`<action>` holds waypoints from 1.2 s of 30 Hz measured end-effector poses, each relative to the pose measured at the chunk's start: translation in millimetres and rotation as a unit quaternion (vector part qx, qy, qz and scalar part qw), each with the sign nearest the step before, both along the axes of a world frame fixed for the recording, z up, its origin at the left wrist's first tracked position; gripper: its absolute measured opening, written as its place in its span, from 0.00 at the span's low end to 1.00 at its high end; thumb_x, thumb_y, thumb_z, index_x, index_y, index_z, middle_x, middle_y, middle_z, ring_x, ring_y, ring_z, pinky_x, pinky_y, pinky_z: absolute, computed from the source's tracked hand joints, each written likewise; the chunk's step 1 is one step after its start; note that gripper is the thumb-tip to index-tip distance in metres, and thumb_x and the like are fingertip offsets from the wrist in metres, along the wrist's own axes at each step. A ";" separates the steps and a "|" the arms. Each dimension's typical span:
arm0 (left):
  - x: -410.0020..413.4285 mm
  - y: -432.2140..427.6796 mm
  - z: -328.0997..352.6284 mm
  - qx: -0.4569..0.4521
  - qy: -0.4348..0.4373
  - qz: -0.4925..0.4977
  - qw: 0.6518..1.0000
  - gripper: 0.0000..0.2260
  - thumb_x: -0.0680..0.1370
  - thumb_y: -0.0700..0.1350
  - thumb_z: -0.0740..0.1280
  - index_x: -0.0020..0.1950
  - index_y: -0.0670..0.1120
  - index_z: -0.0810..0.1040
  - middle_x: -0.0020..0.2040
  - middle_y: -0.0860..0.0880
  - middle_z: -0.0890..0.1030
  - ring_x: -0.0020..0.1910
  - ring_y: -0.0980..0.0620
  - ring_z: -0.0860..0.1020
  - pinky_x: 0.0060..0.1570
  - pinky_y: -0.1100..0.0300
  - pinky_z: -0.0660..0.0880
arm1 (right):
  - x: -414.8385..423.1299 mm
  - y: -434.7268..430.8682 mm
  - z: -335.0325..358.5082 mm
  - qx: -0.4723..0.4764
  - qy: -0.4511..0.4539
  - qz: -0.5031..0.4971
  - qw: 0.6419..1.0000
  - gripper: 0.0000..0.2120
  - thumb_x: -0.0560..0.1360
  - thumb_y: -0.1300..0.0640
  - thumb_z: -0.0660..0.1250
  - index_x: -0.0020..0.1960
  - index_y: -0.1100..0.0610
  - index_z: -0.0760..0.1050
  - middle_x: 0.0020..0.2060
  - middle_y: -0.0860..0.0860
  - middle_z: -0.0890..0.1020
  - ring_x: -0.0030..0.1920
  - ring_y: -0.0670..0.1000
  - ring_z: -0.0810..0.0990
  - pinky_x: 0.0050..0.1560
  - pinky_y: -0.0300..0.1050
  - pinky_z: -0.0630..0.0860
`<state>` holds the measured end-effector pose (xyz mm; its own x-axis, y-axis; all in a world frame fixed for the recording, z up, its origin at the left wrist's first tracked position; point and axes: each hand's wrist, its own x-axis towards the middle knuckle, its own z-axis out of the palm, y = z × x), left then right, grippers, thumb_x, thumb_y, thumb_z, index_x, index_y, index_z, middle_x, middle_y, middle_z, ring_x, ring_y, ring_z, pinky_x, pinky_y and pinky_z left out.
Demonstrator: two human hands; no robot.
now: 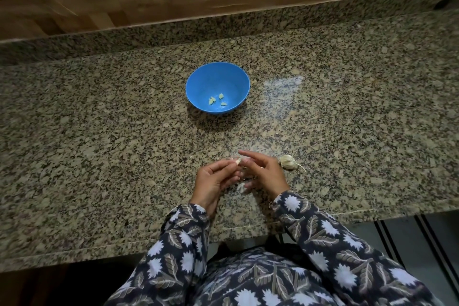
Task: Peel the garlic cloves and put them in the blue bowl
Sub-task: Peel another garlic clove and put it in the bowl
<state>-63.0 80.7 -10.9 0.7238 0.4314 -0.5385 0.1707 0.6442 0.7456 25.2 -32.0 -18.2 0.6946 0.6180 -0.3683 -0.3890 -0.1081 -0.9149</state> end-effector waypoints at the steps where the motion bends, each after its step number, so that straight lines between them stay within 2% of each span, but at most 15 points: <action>1: -0.3 -0.1 0.2 0.003 0.001 -0.002 1.000 0.09 0.70 0.33 0.69 0.50 0.35 0.80 0.43 0.41 0.83 0.36 0.51 0.82 0.38 0.65 0.80 | -0.3 0.8 1.2 0.004 0.006 0.012 1.000 0.11 0.74 0.64 0.66 0.55 0.60 0.77 0.44 0.52 0.82 0.35 0.48 0.82 0.29 0.40 0.79; 4: -0.1 -0.4 0.3 0.022 0.012 -0.007 1.000 0.06 0.72 0.35 0.69 0.48 0.36 0.80 0.40 0.42 0.83 0.34 0.53 0.81 0.36 0.66 0.79 | -0.6 1.6 2.3 0.007 0.033 -0.012 0.999 0.09 0.71 0.68 0.68 0.51 0.67 0.77 0.39 0.54 0.83 0.32 0.48 0.83 0.30 0.39 0.79; 7: 1.0 0.7 -1.3 0.126 0.050 -0.005 0.991 0.06 0.74 0.34 0.67 0.50 0.37 0.80 0.40 0.44 0.82 0.33 0.56 0.80 0.35 0.68 0.78 | 0.8 -0.2 1.9 0.011 0.064 -0.054 0.996 0.08 0.71 0.69 0.67 0.50 0.71 0.76 0.34 0.54 0.82 0.29 0.47 0.81 0.29 0.39 0.79; 9: 2.3 2.0 -1.3 0.223 0.058 -0.025 0.973 0.09 0.75 0.32 0.65 0.54 0.38 0.79 0.46 0.46 0.82 0.40 0.56 0.81 0.39 0.67 0.79 | 0.2 -1.0 2.0 -0.009 0.045 -0.055 0.997 0.05 0.72 0.69 0.66 0.48 0.68 0.77 0.33 0.54 0.82 0.28 0.45 0.80 0.27 0.37 0.77; 11: 2.4 1.3 -0.3 0.270 0.035 -0.054 0.961 0.12 0.75 0.32 0.66 0.55 0.43 0.79 0.51 0.49 0.81 0.48 0.54 0.81 0.45 0.65 0.79 | -1.6 -1.3 1.3 -0.032 0.013 -0.047 0.998 0.04 0.73 0.68 0.66 0.44 0.62 0.79 0.34 0.54 0.81 0.29 0.44 0.80 0.26 0.35 0.75; 14: 2.8 -1.9 -1.2 0.358 0.039 -0.103 0.927 0.12 0.71 0.36 0.71 0.53 0.43 0.81 0.51 0.49 0.82 0.49 0.57 0.81 0.47 0.65 0.78 | -3.2 -1.2 0.6 -0.052 -0.027 -0.020 0.998 0.05 0.74 0.65 0.66 0.42 0.58 0.79 0.35 0.57 0.81 0.30 0.48 0.79 0.27 0.36 0.75; 16: 3.6 -1.8 -1.4 0.355 0.047 -0.080 0.930 0.10 0.70 0.34 0.72 0.50 0.41 0.82 0.47 0.47 0.83 0.45 0.56 0.82 0.44 0.67 0.78 | -3.7 -0.6 2.6 -0.048 -0.012 -0.005 0.999 0.05 0.74 0.66 0.65 0.43 0.60 0.79 0.33 0.57 0.80 0.28 0.49 0.78 0.27 0.36 0.75; 19: -0.7 5.7 -0.9 0.246 0.046 -0.018 0.968 0.08 0.71 0.32 0.70 0.47 0.42 0.82 0.44 0.44 0.84 0.42 0.52 0.82 0.40 0.65 0.79 | -2.5 -0.3 3.8 -0.030 0.039 -0.022 0.999 0.06 0.75 0.68 0.62 0.47 0.69 0.76 0.31 0.54 0.80 0.25 0.45 0.78 0.25 0.35 0.75; 21: -7.0 14.5 -2.6 0.243 0.060 0.005 0.968 0.07 0.71 0.33 0.70 0.46 0.43 0.82 0.44 0.45 0.84 0.41 0.51 0.82 0.39 0.64 0.80 | -0.4 -2.1 2.3 -0.019 0.065 -0.053 0.996 0.07 0.74 0.69 0.64 0.49 0.72 0.76 0.29 0.53 0.81 0.25 0.45 0.78 0.25 0.35 0.76; 25: -21.4 38.6 -12.4 0.354 0.167 0.076 0.917 0.07 0.71 0.39 0.72 0.49 0.44 0.81 0.45 0.51 0.81 0.43 0.57 0.79 0.35 0.71 0.76 | 0.9 -6.5 1.1 -0.051 0.028 -0.094 0.994 0.04 0.68 0.68 0.72 0.41 0.69 0.78 0.27 0.53 0.81 0.26 0.47 0.80 0.25 0.37 0.76; 27: -29.4 55.4 -19.7 0.389 0.228 0.122 0.884 0.07 0.72 0.41 0.71 0.50 0.47 0.80 0.48 0.50 0.80 0.46 0.55 0.79 0.33 0.69 0.75 | 0.6 -7.1 -0.3 -0.078 0.009 -0.104 0.991 0.05 0.66 0.65 0.74 0.37 0.64 0.78 0.29 0.55 0.82 0.29 0.51 0.81 0.27 0.40 0.77; 30: -36.3 69.0 -25.3 0.486 0.295 0.088 0.818 0.10 0.74 0.42 0.69 0.55 0.46 0.79 0.57 0.46 0.78 0.56 0.47 0.76 0.46 0.64 0.73 | 4.2 -9.3 -6.4 -0.098 0.014 -0.132 0.986 0.03 0.70 0.63 0.71 0.38 0.60 0.79 0.32 0.55 0.82 0.29 0.51 0.80 0.31 0.41 0.78; 32: -35.8 62.2 -22.5 0.584 0.265 0.064 0.765 0.13 0.77 0.42 0.65 0.61 0.45 0.77 0.63 0.46 0.75 0.61 0.48 0.73 0.54 0.59 0.72 | 7.7 -11.5 -8.6 -0.088 0.031 -0.159 0.983 0.02 0.72 0.63 0.69 0.43 0.62 0.79 0.34 0.55 0.83 0.29 0.48 0.80 0.33 0.39 0.80; 34: -32.7 43.5 -19.2 0.632 0.177 0.017 0.754 0.16 0.80 0.42 0.60 0.68 0.45 0.70 0.69 0.47 0.70 0.66 0.50 0.69 0.63 0.56 0.69 | 11.0 -13.9 -8.1 -0.074 0.049 -0.185 0.979 0.04 0.73 0.65 0.67 0.45 0.65 0.78 0.34 0.56 0.82 0.28 0.46 0.79 0.32 0.36 0.79; 36: -28.7 23.1 -26.6 0.646 0.153 -0.100 0.741 0.21 0.83 0.49 0.52 0.75 0.47 0.56 0.76 0.48 0.57 0.74 0.53 0.57 0.72 0.56 0.57 | 13.3 -18.5 -6.4 -0.069 0.054 -0.204 0.975 0.04 0.74 0.66 0.66 0.46 0.66 0.77 0.34 0.56 0.81 0.25 0.43 0.78 0.30 0.33 0.78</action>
